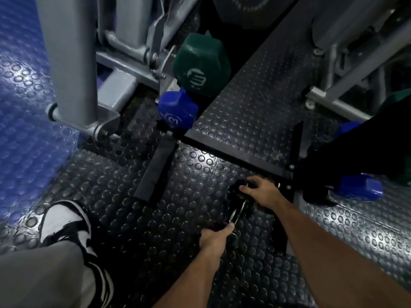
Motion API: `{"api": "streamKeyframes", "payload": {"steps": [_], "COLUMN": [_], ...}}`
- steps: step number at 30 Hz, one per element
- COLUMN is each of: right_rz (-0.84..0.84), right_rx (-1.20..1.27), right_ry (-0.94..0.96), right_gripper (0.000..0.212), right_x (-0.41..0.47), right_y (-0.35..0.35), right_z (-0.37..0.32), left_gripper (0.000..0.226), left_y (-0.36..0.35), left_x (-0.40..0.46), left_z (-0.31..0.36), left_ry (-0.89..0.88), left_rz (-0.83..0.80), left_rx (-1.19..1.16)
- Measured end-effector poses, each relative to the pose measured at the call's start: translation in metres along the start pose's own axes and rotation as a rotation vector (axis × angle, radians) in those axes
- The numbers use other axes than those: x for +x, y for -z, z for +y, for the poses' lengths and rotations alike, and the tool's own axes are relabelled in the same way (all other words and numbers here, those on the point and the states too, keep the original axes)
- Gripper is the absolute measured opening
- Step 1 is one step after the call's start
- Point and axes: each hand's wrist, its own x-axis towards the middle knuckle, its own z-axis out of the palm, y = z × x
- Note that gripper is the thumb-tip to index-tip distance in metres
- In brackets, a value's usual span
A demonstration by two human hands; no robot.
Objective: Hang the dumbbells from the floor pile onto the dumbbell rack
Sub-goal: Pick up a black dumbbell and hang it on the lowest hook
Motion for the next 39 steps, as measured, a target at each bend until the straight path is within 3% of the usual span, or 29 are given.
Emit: {"api": "streamKeyframes", "payload": {"steps": [5, 8, 13, 18, 22, 30, 34, 39], "right_rz": [-0.065, -0.085, -0.047, -0.027, -0.077, -0.156, -0.182, -0.304], "right_rx": [0.07, 0.086, 0.14, 0.226, 0.397, 0.87, 0.962, 1.029], "right_ry": [-0.073, -0.099, -0.144, -0.162, -0.159, -0.15, -0.123, -0.116], "right_gripper": [0.07, 0.078, 0.081, 0.052, 0.035, 0.043, 0.054, 0.054], "right_x": [0.012, 0.017, 0.025, 0.027, 0.013, -0.042, -0.062, -0.075], "right_y": [-0.007, -0.012, -0.019, -0.018, -0.015, -0.024, -0.028, -0.032], "right_z": [-0.002, -0.002, -0.001, -0.003, -0.01, -0.085, -0.138, -0.185], "left_gripper": [0.092, 0.093, 0.077, 0.044, 0.036, 0.036, 0.027, 0.067], "left_y": [-0.007, -0.012, -0.017, -0.015, 0.017, 0.124, 0.171, 0.223], "left_x": [0.017, 0.024, 0.031, 0.023, 0.016, -0.013, -0.03, -0.012], "left_z": [-0.007, -0.003, -0.003, -0.004, -0.002, 0.053, 0.089, 0.142], "left_ry": [0.13, 0.136, 0.124, 0.102, -0.009, -0.44, -0.591, -0.679], "left_rz": [-0.137, -0.096, -0.026, 0.022, 0.09, 0.439, 0.449, 0.404], "left_rx": [-0.017, -0.035, -0.02, -0.114, -0.196, -0.229, -0.266, -0.26]}}
